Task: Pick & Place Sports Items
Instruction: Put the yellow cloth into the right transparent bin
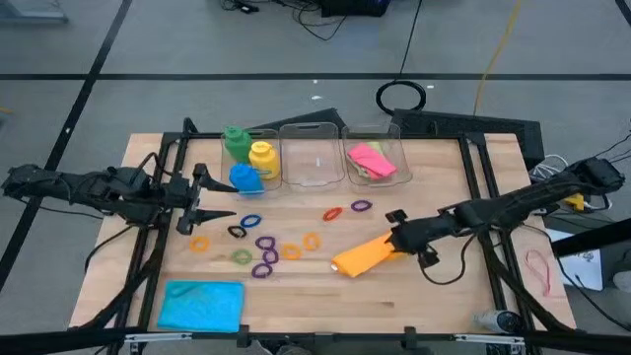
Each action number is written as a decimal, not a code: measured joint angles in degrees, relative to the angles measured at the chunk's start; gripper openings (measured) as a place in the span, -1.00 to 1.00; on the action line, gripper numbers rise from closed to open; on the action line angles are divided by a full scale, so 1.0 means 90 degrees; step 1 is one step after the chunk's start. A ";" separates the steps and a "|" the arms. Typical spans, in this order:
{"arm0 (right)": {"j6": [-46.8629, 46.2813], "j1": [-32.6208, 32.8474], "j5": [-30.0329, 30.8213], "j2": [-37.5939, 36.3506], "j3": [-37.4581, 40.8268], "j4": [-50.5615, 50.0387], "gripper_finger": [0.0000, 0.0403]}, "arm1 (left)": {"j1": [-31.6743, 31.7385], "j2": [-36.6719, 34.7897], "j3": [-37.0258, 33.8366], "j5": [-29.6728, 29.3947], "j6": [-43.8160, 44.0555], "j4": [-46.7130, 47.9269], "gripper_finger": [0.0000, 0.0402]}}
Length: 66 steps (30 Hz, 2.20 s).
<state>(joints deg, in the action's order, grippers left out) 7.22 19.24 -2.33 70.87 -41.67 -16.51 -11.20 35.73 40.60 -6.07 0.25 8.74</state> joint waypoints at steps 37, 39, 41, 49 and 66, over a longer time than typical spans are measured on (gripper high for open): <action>-0.0006 -0.1666 -0.2929 0.2851 -0.0029 0.2009 0.01 | 0.0005 0.0002 0.0000 -0.0002 0.0000 0.0000 0.48; 0.0079 -0.1668 -0.2930 0.2843 -0.0029 0.1888 -0.07 | 0.0003 0.0002 0.0000 -0.0001 0.0000 0.0002 0.48; 0.0103 -0.1673 -0.2928 0.2823 -0.0025 0.1794 -0.18 | 0.0002 0.0002 0.0000 0.0000 0.0000 -0.0001 0.48; 0.0570 -0.1643 -0.2652 0.2817 -0.0017 0.1666 -0.75 | 0.0002 0.0002 0.0000 -0.0002 0.0000 0.0002 0.48; 0.1278 -0.1276 -0.0703 0.1913 0.0041 0.1822 -1.00 | 0.0000 0.0000 0.0000 0.0000 0.0000 0.0002 0.48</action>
<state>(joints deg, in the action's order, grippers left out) 18.73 7.76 -8.65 88.09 -41.30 -0.11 -11.20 35.73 40.60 -6.08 0.25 8.75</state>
